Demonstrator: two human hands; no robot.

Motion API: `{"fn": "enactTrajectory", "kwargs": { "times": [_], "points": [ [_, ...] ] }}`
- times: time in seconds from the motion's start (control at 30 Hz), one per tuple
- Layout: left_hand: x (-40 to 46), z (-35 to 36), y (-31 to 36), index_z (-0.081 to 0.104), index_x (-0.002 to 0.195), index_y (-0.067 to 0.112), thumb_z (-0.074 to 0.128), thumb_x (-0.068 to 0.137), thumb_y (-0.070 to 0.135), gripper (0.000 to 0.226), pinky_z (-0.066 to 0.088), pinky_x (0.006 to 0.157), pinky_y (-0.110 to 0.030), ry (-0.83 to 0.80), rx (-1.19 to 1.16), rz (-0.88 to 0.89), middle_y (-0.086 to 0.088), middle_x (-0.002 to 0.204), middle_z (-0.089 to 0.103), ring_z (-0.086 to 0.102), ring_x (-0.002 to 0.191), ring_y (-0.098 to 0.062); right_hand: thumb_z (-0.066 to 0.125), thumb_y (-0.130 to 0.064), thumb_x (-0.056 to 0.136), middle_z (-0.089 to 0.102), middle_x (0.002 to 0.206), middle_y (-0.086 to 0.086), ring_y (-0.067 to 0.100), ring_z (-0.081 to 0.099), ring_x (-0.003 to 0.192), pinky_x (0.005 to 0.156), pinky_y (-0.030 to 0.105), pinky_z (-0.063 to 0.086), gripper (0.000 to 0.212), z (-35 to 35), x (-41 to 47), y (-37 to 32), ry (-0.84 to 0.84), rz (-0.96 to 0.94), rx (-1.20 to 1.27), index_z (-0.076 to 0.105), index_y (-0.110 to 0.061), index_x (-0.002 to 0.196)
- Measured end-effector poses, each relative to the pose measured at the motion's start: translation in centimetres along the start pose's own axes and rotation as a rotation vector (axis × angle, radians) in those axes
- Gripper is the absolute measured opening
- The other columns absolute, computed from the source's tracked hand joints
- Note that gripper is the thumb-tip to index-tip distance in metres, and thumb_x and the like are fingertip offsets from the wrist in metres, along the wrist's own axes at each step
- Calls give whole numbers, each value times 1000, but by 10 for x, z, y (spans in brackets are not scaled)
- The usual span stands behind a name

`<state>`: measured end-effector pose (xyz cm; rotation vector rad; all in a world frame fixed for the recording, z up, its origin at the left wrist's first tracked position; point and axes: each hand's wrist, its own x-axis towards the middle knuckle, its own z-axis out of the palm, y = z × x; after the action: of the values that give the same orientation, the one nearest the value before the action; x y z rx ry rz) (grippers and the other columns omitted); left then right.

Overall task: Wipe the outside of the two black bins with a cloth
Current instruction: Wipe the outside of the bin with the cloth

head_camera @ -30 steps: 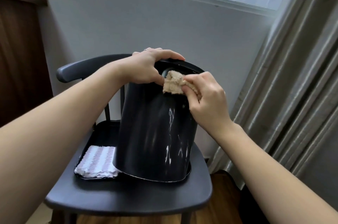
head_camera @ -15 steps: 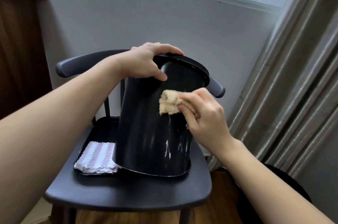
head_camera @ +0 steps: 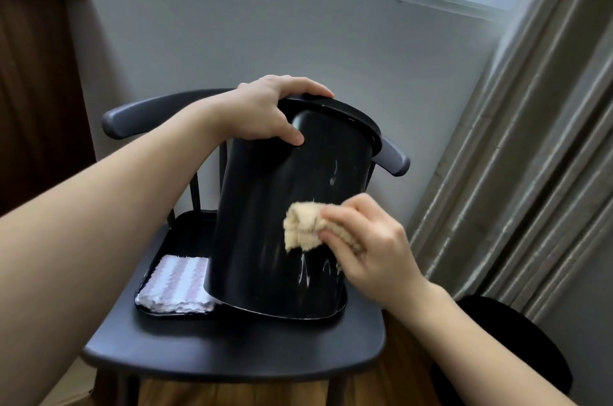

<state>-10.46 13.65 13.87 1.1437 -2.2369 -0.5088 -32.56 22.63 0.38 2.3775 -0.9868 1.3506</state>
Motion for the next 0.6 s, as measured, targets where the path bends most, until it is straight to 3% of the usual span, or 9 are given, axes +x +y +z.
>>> {"fn": "enactTrajectory", "kwargs": {
  "times": [0.1, 0.3, 0.47, 0.6],
  "points": [
    [-1, 0, 1, 55, 126, 64, 74, 60, 31, 76, 36, 117, -47, 0, -7, 5, 22, 135, 56, 49, 132, -20, 71, -13, 89, 58, 86, 8, 24, 58, 74, 66, 37, 51, 15, -2, -6, -1, -48, -54, -31, 73, -4, 101],
    [-1, 2, 2, 55, 123, 66, 75, 59, 32, 75, 38, 116, -49, 1, -16, -3, 18, 135, 56, 50, 132, -23, 71, -13, 89, 59, 90, 4, 16, 58, 80, 75, 27, 51, 22, -3, 26, 0, 128, 109, -72, 73, -9, 110],
    [-1, 1, 1, 56, 122, 65, 75, 59, 31, 74, 35, 118, -50, 3, -16, 3, 21, 132, 58, 53, 129, -17, 77, -15, 84, 64, 94, 1, 13, 63, 84, 77, 26, 52, 25, 3, -4, -7, 79, 139, 65, 71, -8, 107],
    [-1, 1, 2, 56, 122, 65, 75, 59, 31, 75, 35, 118, -49, 2, -18, -3, 22, 132, 58, 52, 130, -19, 80, -15, 82, 66, 96, 1, 13, 64, 86, 79, 27, 52, 29, -1, -1, -7, 94, 168, 33, 71, -8, 108]
  ]
}}
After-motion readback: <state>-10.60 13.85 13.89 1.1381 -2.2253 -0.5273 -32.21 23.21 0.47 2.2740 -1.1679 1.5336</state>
